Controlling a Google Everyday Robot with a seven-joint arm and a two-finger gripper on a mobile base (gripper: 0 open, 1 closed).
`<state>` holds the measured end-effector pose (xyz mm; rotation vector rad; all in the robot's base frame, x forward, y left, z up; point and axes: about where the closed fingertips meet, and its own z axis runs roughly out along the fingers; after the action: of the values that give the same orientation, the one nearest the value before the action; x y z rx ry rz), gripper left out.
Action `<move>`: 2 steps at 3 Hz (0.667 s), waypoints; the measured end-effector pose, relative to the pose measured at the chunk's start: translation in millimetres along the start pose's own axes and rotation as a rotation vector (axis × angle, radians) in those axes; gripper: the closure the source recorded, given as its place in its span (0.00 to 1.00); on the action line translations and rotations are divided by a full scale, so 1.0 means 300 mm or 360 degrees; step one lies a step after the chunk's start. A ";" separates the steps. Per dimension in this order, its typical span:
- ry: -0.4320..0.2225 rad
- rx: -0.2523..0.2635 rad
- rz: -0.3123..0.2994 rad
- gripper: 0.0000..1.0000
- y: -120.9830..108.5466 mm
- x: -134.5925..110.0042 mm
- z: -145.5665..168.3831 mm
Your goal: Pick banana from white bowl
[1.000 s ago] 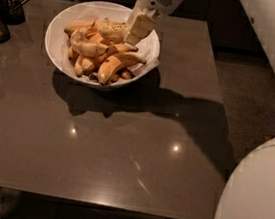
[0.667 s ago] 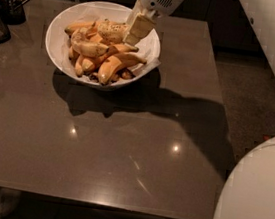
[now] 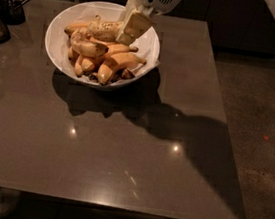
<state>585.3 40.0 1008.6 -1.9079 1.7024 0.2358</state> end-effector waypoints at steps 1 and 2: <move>-0.0144 -0.0017 -0.0025 1.00 0.091 -0.004 -0.032; -0.0139 -0.0021 -0.0010 1.00 0.090 0.005 -0.042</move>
Offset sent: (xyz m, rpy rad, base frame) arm -0.0182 -0.0023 0.0042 0.0377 0.0013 0.0307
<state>556.9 31.5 1010.3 -1.8842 1.6414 0.3239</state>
